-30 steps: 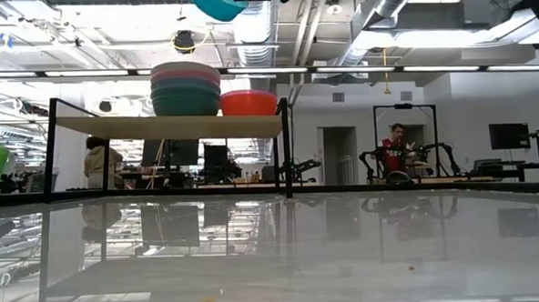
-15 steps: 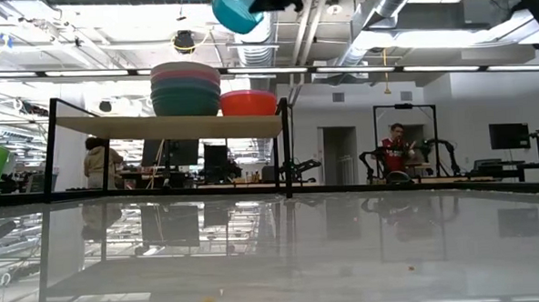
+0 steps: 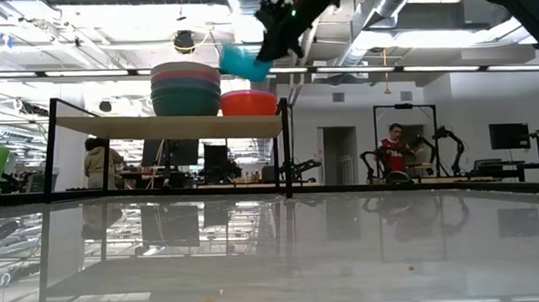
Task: Place and stack bowls onto a shelf
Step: Stack the small blue bowl on top of the small pink bowl on the shelf
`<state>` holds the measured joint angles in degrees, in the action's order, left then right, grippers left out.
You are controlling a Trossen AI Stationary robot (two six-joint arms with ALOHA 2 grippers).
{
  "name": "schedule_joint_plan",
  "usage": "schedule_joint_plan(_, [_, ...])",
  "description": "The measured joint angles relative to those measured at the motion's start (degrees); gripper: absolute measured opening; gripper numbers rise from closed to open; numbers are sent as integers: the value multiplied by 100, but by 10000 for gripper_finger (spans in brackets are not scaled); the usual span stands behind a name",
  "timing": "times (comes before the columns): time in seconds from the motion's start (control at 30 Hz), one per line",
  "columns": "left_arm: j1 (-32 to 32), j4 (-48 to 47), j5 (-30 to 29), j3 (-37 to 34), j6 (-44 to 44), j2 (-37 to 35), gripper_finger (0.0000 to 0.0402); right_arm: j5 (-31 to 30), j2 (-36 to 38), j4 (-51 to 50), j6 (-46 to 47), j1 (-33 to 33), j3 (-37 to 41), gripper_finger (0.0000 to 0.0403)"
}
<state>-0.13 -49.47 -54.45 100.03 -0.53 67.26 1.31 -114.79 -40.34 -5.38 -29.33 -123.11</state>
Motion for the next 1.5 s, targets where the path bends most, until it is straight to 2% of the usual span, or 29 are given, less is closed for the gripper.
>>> schedule_joint_plan(0.5, [-5,-892,882,0,-916,-55,187,199,-270,-605,257,-55,-1,23])
schedule_joint_plan(1.5, [-5,-1120,921,-2,-1282,-54,187,516,-270,-524,39,-237,166,30])
